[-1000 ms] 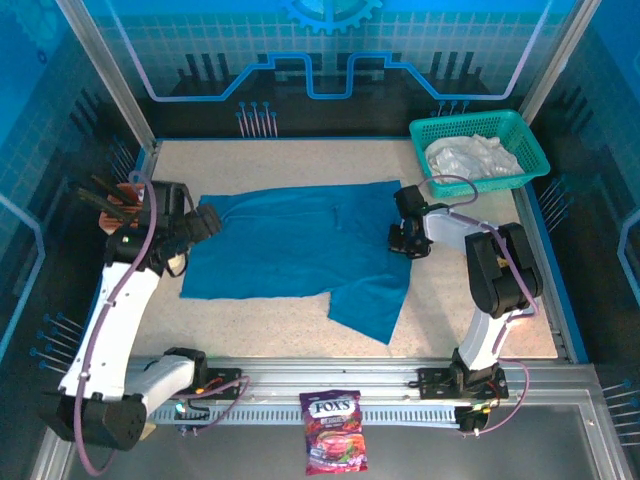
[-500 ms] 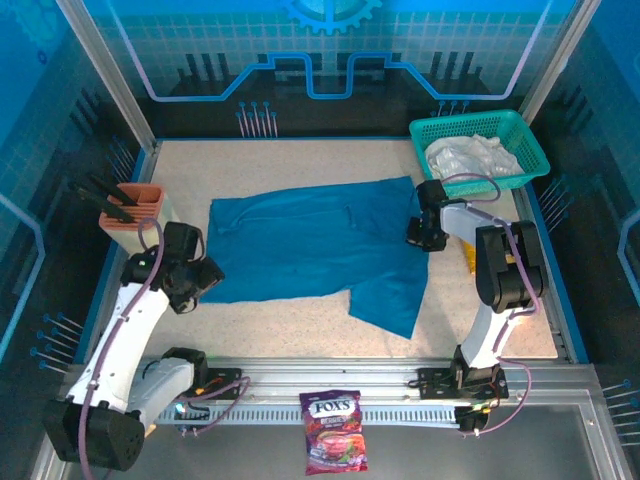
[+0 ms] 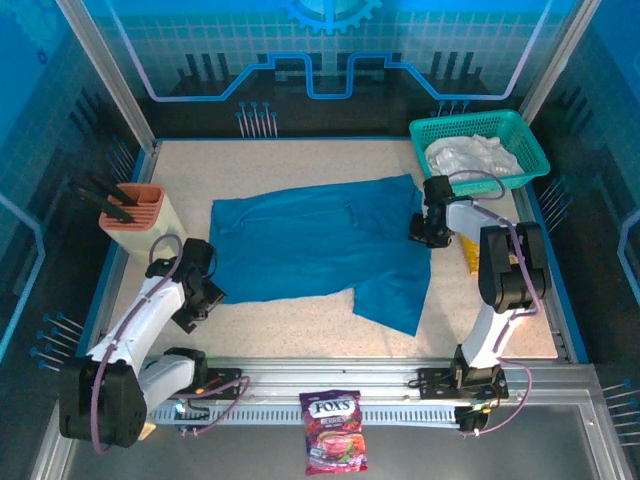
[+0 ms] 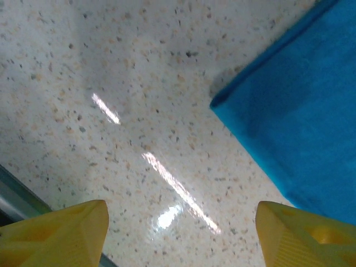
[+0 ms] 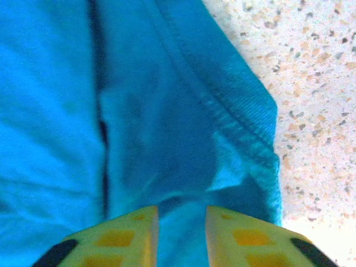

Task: Fold and stack the t-shirts

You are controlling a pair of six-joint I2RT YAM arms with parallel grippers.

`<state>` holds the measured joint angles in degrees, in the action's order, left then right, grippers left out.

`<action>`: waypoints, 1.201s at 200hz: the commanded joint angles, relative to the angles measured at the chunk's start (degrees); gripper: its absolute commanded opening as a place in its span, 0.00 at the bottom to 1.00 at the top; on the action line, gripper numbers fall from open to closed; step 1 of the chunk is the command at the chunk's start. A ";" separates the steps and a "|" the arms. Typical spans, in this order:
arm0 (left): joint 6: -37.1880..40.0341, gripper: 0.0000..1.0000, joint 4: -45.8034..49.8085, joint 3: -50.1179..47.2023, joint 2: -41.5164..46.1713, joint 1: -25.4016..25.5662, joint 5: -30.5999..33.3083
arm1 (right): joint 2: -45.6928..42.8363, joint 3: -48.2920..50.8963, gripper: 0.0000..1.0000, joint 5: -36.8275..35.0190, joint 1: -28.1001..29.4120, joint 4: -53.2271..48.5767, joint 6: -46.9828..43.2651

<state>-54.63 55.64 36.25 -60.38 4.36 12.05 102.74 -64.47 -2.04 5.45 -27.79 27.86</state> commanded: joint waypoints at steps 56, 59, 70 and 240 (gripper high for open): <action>-6.00 0.44 -12.00 -1.73 -7.40 -1.00 3.02 | -16.68 5.29 0.44 4.43 -0.53 -2.21 -6.13; -6.09 0.44 -12.39 -1.91 -7.45 -1.20 3.04 | -16.99 5.32 0.44 4.42 -0.53 -2.33 -6.23; -6.43 0.44 -13.52 -2.15 -7.71 -1.75 3.02 | -18.26 5.49 0.45 4.57 -0.60 -2.86 -6.55; -5.73 0.25 -23.20 -1.19 -22.52 -5.06 -1.04 | -30.49 4.52 0.54 9.17 -0.38 -8.86 -10.79</action>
<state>-60.34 38.39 36.36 -78.91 -0.16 13.41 75.90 -59.77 3.97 5.45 -34.57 20.03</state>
